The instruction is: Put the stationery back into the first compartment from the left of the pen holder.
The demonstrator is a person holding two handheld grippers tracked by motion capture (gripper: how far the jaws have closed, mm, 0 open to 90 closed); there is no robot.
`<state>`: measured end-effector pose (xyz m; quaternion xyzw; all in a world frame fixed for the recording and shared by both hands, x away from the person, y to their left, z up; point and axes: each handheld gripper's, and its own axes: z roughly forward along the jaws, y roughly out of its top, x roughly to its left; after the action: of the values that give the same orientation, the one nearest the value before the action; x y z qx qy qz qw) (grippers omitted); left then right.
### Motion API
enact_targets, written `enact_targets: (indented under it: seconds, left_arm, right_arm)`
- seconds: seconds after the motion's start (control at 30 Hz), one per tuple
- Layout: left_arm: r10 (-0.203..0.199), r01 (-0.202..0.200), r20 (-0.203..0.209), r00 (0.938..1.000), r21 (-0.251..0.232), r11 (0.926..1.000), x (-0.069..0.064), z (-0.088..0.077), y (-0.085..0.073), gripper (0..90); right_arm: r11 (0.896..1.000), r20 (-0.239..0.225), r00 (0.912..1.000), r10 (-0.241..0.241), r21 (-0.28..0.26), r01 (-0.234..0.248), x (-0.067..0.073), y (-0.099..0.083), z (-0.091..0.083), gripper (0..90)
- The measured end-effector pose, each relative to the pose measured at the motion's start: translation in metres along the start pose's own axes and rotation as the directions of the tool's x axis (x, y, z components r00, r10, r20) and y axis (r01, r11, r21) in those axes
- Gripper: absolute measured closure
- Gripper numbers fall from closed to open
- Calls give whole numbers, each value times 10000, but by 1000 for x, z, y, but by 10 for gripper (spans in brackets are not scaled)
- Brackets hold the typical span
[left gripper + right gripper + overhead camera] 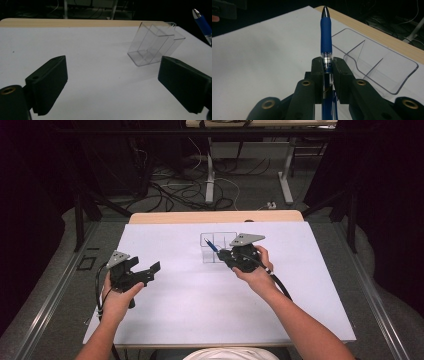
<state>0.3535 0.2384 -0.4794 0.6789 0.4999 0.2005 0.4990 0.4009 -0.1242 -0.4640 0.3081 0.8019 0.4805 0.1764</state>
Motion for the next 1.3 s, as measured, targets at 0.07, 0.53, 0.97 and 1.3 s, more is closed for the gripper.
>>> enact_targets:
  seconds: [0.07,0.53,0.97,1.3]
  left_arm:
    - [-111,112,141,9998,-133,9998,-5,1,5,168]
    - [-651,666,1870,9802,-21,9978,-39,22,32,327]
    - [-1950,1821,2773,9408,719,9806,-57,46,42,474]
    - [-2500,2184,3189,9142,1320,9669,-64,58,47,524]
  right_arm:
    - [9999,-25,10000,59,-132,-59,-2,2,-4,798]
    - [9973,142,9999,68,-735,-57,-1,5,-12,798]
    - [9976,-10,10000,80,-692,-80,2,4,-10,798]
    - [9978,-93,10000,17,-666,-23,6,3,-7,798]
